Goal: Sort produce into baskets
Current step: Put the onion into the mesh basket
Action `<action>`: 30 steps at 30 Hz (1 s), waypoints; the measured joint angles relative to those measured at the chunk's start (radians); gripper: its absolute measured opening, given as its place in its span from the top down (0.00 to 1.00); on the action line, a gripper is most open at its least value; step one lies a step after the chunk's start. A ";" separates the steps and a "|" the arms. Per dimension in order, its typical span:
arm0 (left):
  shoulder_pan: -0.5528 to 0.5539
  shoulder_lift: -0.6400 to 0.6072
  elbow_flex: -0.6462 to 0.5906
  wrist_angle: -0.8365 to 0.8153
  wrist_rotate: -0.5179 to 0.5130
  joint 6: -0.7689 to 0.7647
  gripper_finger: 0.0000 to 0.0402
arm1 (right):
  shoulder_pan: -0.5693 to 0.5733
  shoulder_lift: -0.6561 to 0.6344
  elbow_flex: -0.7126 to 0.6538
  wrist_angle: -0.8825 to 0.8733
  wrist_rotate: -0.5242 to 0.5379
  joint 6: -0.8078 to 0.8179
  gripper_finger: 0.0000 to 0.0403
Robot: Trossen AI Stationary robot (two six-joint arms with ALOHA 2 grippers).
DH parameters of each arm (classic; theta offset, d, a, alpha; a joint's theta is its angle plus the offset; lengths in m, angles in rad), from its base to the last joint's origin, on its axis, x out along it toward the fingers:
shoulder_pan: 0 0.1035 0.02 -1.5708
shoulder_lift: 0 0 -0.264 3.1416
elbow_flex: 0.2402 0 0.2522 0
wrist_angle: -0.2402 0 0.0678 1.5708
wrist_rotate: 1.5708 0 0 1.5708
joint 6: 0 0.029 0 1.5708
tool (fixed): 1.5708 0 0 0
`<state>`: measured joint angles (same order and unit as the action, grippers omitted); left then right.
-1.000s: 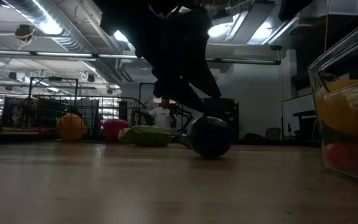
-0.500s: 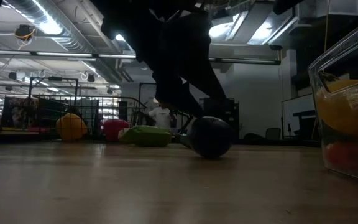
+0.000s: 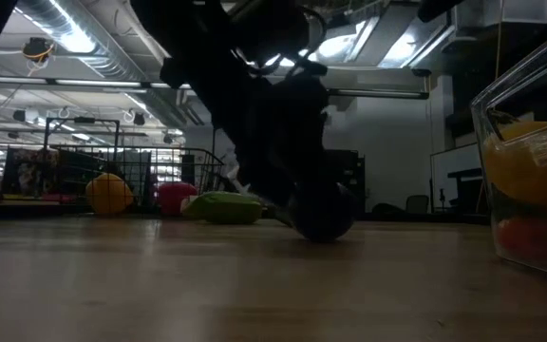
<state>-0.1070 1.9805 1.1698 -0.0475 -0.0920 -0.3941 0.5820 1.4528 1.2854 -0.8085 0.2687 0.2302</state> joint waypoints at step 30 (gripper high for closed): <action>-0.008 -0.001 0.000 -0.002 -0.068 -0.077 0.19 | 0.000 0.000 0.000 0.000 0.000 0.000 0.01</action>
<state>-0.1154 1.9797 1.1698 -0.0498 -0.1600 -0.4709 0.5819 1.4528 1.2854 -0.8085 0.2687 0.2302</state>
